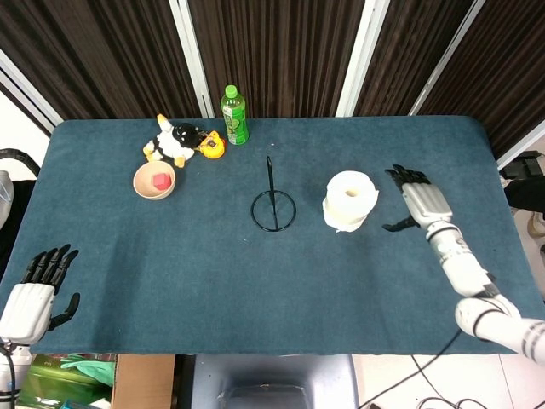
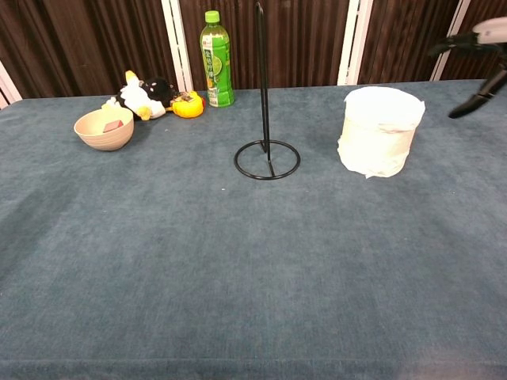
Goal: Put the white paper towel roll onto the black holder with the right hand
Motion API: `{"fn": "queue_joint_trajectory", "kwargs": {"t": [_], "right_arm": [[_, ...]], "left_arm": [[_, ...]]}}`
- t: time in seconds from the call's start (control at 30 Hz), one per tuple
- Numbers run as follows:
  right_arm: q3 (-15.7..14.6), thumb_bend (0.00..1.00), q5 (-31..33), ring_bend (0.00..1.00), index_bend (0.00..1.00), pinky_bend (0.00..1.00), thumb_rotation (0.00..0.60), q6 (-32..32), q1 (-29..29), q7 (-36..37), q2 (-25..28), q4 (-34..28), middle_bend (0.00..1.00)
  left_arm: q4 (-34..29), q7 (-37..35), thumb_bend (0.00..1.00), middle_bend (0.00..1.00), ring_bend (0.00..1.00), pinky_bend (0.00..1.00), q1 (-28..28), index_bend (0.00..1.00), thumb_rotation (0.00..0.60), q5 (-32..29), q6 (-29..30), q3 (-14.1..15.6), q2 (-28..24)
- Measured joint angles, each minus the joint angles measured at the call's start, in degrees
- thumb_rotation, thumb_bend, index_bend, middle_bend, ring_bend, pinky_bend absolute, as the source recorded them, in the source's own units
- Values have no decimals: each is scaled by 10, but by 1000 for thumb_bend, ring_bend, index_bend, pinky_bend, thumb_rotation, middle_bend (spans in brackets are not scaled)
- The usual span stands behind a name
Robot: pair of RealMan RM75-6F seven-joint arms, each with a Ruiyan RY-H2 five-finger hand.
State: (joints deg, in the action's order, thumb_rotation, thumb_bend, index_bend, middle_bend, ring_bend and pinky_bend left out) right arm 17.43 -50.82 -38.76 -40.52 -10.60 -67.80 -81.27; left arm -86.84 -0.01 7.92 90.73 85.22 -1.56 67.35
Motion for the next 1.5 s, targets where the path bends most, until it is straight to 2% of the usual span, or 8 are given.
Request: {"fn": "queue_joint_trajectory", "kwargs": {"t": [0.5, 0.83, 0.9, 1.0, 1.1, 1.23, 1.37, 1.5], "right_arm": [[-54, 61, 219, 0, 0, 0, 600, 70, -133, -88, -43, 61, 0], [-95, 62, 273, 0, 1, 0, 600, 83, -185, -94, -89, 121, 2], [-101, 76, 276, 61, 98, 44, 600, 82, -191, -94, -96, 129, 79], [-105, 131, 279, 305, 402, 245, 600, 74, -196, -94, -103, 135, 294], [-107, 173, 285, 438, 550, 357, 600, 59, -198, -93, -110, 138, 424], [-106, 213, 308, 530, 658, 381, 600, 54, -200, -89, -113, 137, 506], [-95, 236, 323, 557, 695, 384, 600, 55, -198, -70, -103, 122, 533], [-81, 243, 292, 566, 706, 384, 600, 25, -186, -52, -82, 89, 541]], "left_arm": [[-2, 1, 473, 17, 6, 82, -2, 0, 600, 3, 8, 2, -2], [-1, 3, 473, 18, 8, 82, 0, 0, 600, -2, 4, 1, -1], [-1, 3, 473, 18, 8, 81, 0, 0, 600, -4, 3, 1, -1], [-2, 3, 473, 18, 9, 81, 1, 0, 600, -5, 2, 0, -1], [-2, 3, 473, 18, 10, 81, 1, 0, 600, -4, 1, 1, -2], [-2, 0, 472, 18, 12, 82, 1, 0, 600, -1, 2, 3, -3], [-5, 0, 472, 18, 12, 82, -1, 0, 600, 5, 8, 5, -4], [-5, -3, 472, 19, 12, 82, -3, 0, 600, 10, 14, 7, -5]]}}
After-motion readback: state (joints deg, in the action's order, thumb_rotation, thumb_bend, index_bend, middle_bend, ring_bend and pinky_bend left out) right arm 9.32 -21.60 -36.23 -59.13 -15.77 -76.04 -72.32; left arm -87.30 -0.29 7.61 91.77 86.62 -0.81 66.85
